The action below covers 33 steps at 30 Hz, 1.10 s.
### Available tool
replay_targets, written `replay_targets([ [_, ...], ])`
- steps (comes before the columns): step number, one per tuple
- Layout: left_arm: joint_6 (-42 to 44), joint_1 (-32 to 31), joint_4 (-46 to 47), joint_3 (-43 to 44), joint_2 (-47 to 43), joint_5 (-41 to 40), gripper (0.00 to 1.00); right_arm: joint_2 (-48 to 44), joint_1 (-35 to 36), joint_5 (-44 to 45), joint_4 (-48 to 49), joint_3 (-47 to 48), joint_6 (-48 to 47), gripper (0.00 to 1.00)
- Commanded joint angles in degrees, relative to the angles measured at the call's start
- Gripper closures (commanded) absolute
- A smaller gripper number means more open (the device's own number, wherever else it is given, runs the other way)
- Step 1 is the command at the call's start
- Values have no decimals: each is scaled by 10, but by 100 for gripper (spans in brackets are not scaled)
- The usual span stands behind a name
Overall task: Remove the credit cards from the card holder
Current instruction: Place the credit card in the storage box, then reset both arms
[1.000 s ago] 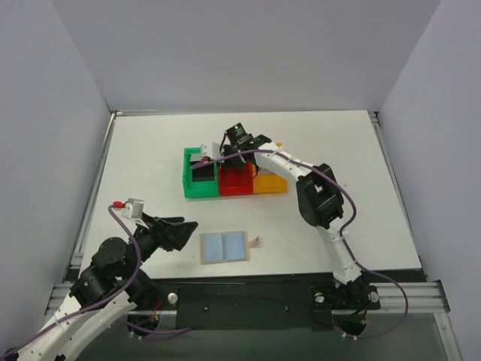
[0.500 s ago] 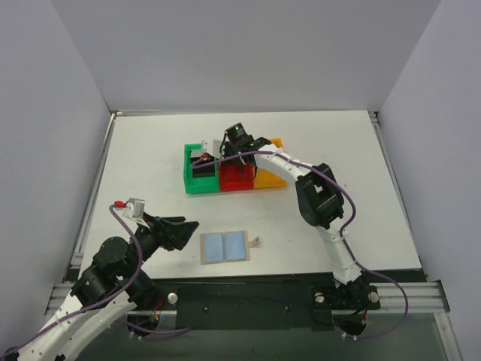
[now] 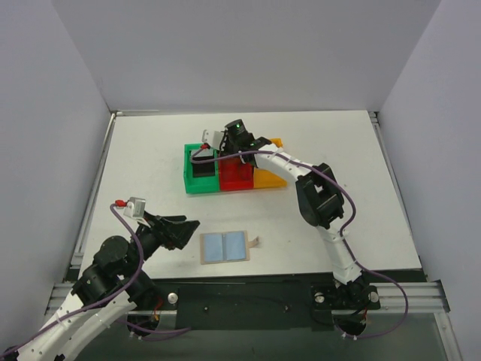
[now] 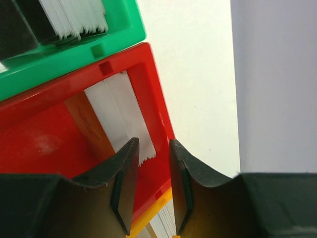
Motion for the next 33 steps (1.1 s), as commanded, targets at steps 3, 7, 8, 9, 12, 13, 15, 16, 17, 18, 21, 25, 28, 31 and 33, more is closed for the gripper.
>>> replay_targets([
  [3,3,0,28,5,8,7,20,-74,-5,53,90,-16,50,64],
  [7,5,1,29,14,14,4,20,-143,-6,68,140,-38,127,53],
  [8,3,1,29,17,18,1,20,-168,-8,67,140,-40,143,51],
  [9,4,0,29,20,20,0,20,-180,-10,68,135,-41,186,49],
  [12,0,1,22,34,44,-18,18,-242,-15,92,95,-55,287,47],
  [13,-2,2,14,45,52,-22,17,-256,-17,101,75,-73,343,46],
  [15,-12,2,-8,64,88,-43,16,-300,-21,123,38,-114,439,44],
  [16,-22,2,-26,71,117,-50,15,-330,-24,131,13,-129,474,42],
  [17,-26,2,-33,86,147,-62,14,-349,-34,131,-35,-150,562,36],
  [18,-30,2,-46,93,160,-69,12,-378,-40,117,-55,-165,593,31],
  [21,-51,7,-83,131,223,-126,10,-456,-50,92,-77,-285,685,17],
  [25,-73,39,-138,184,297,-144,10,-589,-57,93,-66,-425,723,17],
  [28,-104,79,-164,232,339,-122,10,-675,-62,104,-69,-490,720,16],
  [31,-101,84,-161,256,374,-105,9,-721,-64,119,-71,-532,714,17],
  [33,-98,85,-154,261,377,-109,9,-748,-64,120,-74,-542,717,17],
])
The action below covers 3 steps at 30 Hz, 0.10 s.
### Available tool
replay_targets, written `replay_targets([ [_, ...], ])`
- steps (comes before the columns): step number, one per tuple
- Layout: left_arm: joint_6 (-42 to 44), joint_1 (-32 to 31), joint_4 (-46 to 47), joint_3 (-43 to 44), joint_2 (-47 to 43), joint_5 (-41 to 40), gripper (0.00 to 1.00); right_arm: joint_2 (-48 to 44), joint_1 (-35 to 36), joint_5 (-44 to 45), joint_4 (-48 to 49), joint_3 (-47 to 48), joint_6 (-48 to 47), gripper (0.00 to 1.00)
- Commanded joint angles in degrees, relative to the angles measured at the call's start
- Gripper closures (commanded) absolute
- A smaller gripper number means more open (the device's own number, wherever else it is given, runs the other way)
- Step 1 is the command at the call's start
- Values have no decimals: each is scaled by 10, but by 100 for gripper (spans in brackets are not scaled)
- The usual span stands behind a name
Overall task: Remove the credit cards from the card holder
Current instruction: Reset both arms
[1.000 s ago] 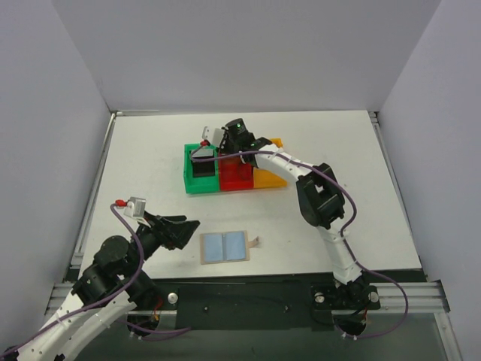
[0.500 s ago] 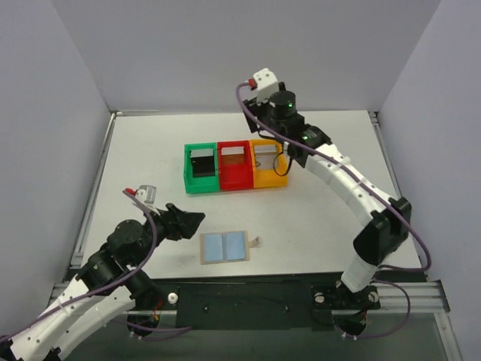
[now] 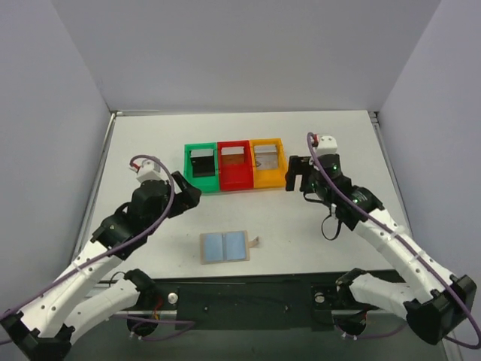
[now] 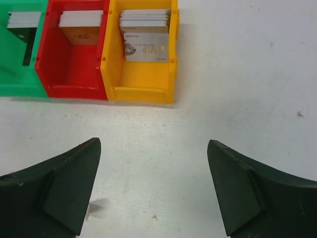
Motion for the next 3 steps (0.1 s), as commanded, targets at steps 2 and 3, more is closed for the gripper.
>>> replay_targets([
  [2,-22,4,-19,43,8,-12,9,-67,-4,18,1,-12,33,17],
  [3,-25,4,-29,54,7,-17,9,-69,-4,15,-2,-8,42,17],
])
